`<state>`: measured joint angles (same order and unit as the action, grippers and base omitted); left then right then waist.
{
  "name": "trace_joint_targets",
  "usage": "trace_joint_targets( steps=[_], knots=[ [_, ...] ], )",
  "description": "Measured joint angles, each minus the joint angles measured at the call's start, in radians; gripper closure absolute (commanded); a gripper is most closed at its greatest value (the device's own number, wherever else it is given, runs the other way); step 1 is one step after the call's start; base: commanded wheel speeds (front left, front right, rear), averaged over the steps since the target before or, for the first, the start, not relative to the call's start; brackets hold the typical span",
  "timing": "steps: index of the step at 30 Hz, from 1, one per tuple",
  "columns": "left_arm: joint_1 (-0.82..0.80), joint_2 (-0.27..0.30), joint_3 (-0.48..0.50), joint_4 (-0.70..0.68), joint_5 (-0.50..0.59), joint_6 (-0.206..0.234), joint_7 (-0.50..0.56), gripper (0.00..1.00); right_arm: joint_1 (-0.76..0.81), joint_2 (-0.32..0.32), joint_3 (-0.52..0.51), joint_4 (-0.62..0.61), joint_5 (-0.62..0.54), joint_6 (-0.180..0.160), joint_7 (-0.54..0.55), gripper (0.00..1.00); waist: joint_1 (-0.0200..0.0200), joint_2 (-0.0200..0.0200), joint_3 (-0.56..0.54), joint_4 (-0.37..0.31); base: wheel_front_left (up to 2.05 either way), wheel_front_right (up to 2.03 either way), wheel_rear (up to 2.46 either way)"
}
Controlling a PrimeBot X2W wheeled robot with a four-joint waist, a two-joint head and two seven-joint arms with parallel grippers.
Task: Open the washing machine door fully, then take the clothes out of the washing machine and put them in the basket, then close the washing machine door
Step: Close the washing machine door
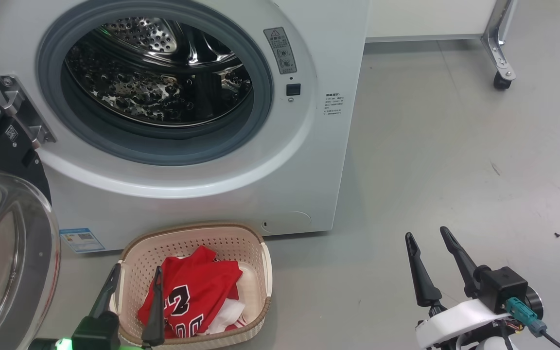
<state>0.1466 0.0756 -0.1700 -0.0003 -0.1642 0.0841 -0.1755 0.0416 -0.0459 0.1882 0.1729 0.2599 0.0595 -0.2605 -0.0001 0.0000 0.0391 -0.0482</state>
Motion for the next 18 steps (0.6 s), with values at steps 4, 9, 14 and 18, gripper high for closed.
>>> trace_joint_targets(
  steps=[4,9,14,18],
  knots=[
    [0.005,0.003,0.000,-0.014,0.003,0.000,0.012,0.00,0.000,0.000,0.000,-0.002,0.000,0.000,0.000,0.00,0.0000,0.0000,0.001,0.001,-0.20,0.21,-0.01],
    [0.009,0.003,0.000,-0.035,0.007,0.004,0.022,0.00,0.000,0.001,0.000,-0.002,0.000,0.000,0.000,0.00,0.0000,0.0000,0.001,0.000,-0.08,0.08,0.00],
    [0.019,0.004,-0.001,-0.049,0.009,0.005,0.033,0.00,0.000,0.001,0.000,-0.003,0.000,0.000,0.000,0.00,0.0000,0.0000,0.000,-0.001,-0.07,0.07,0.00],
    [0.022,0.005,-0.002,-0.061,0.017,0.005,0.035,0.00,0.000,0.001,0.000,-0.004,0.000,0.000,0.000,0.00,0.0000,0.0000,0.000,-0.002,-0.26,0.26,0.00]
  ],
)
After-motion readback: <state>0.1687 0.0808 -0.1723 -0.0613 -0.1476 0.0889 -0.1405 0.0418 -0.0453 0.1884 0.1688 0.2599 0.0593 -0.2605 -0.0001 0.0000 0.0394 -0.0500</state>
